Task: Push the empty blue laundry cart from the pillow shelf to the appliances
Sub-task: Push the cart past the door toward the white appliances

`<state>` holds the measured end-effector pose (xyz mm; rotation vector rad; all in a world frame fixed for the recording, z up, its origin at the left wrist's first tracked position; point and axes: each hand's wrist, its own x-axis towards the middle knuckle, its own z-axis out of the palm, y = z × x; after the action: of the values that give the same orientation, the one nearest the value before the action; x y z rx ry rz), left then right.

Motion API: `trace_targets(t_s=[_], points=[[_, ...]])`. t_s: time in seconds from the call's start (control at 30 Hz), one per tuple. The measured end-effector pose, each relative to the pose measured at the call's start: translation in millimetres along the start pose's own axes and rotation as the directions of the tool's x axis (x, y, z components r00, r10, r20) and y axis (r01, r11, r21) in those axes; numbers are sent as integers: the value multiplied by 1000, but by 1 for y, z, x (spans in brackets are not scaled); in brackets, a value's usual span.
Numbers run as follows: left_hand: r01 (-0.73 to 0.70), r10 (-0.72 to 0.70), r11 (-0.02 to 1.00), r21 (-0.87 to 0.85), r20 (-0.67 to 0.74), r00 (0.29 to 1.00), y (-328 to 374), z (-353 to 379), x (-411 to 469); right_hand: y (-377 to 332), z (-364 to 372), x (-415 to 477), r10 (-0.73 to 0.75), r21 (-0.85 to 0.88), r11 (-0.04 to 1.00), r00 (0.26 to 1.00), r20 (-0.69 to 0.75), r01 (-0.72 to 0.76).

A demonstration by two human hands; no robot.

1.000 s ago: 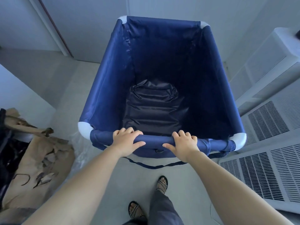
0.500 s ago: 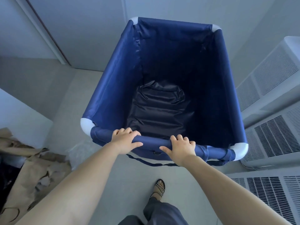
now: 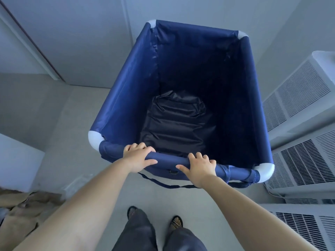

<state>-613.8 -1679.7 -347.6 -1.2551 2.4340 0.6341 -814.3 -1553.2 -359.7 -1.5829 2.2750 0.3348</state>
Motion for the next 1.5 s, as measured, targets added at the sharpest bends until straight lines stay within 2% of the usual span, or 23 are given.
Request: trace_targets(t_s=[0.47,0.73,1.2,1.5], points=[[-168,163,984,56,85,983,-20,-59,93,-6,-39,73,169,-29,985,985,-31,-170],[-254,248,962,101,71,966,-27,-83,136,-7,-54,106,231,-15,972,971,-52,-232],[-306,297,931,198,72,952,-24,-131,231,13,-88,187,277,59,960,961,-27,-275],[-326,308,925,196,113,945,-8,-177,312,38,-122,255,311,93,947,950,-24,-307]])
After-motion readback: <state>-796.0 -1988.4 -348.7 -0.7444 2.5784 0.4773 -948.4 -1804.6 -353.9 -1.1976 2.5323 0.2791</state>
